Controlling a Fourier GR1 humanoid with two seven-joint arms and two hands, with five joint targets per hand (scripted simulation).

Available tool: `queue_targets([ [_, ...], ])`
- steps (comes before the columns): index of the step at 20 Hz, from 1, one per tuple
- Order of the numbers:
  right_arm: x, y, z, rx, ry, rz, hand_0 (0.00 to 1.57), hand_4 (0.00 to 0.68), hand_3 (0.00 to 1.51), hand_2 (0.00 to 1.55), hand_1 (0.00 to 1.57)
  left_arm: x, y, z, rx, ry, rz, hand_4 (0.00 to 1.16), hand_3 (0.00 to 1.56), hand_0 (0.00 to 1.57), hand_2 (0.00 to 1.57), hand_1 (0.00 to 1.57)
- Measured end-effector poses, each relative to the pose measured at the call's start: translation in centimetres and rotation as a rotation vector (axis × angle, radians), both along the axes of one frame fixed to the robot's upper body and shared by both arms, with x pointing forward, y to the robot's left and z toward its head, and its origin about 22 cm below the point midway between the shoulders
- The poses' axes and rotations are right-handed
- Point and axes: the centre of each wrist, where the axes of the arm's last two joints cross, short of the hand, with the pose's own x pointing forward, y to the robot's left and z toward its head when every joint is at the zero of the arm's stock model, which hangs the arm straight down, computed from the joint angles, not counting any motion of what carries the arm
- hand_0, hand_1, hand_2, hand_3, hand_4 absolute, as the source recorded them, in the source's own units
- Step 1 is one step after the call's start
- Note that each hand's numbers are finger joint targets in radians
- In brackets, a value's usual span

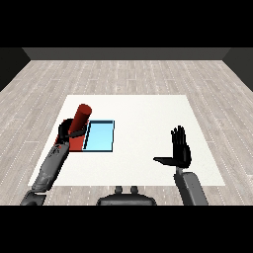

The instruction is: Pick the red can and put it in the red box

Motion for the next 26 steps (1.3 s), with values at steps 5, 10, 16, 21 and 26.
queue_targets([
  [5,0.8,-0.5,-0.5,-0.002,0.015,-0.013,0.0,0.0,0.0,0.0,0.0,-0.2,4.6,-2.8,0.091,0.213,0.121,0.97,1.36,1.51,1.43,1.51],
  [10,2.0,-0.4,-1.4,-0.012,0.013,-0.023,0.0,0.0,0.0,0.0,0.0,-0.8,7.0,-5.4,0.149,0.429,0.217,0.72,0.0,0.0,0.0,0.0],
  [16,3.1,-0.7,-2.3,-0.022,0.012,-0.037,0.0,0.0,0.0,0.0,0.0,-1.5,7.6,-7.6,0.161,0.592,0.226,0.64,0.5,0.26,0.57,0.26],
  [21,3.9,0.1,-3.0,-0.022,0.009,-0.024,0.0,0.0,0.0,0.0,0.0,-1.7,8.5,-7.6,0.192,0.708,0.155,0.0,0.0,0.0,0.0,0.0],
  [26,3.9,-0.2,-3.0,-0.011,-0.002,-0.017,0.0,0.0,0.0,0.0,0.0,-0.6,8.5,-6.5,0.083,0.569,0.173,0.0,0.0,0.0,0.0,0.0],
])
